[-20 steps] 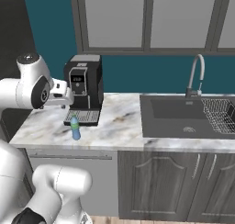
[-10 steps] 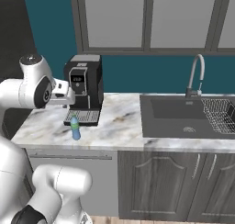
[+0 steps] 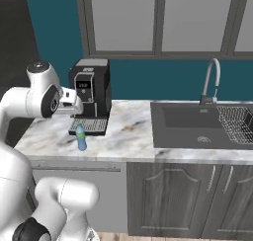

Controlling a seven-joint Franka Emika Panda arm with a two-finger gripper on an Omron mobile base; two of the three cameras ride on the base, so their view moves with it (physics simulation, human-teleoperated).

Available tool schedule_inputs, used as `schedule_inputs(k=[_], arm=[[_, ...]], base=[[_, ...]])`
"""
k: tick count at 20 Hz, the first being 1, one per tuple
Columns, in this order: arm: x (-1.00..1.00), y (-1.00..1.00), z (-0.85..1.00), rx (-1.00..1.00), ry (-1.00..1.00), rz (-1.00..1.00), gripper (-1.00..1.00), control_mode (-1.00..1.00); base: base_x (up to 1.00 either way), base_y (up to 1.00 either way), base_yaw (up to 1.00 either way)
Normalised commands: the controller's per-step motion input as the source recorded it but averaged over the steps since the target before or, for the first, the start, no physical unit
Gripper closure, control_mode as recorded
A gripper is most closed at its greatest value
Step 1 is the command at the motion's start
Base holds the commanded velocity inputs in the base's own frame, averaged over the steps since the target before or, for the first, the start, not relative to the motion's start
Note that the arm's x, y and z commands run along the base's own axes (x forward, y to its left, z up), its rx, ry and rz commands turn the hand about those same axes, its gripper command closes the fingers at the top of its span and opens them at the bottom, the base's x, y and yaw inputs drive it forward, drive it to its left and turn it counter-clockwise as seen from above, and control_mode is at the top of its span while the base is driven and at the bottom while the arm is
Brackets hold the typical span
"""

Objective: Move the drinks to the dining counter.

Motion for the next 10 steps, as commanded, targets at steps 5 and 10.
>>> schedule_inputs(k=[5,10], arm=[[0.05,0.0,-0.2,0.0,0.0,0.0,-1.0,-1.0],[0.08,0.0,-0.17,0.0,0.0,0.0,-1.0,-1.0]], base=[[0.0,0.0,0.0],[0.0,0.0,0.0]])
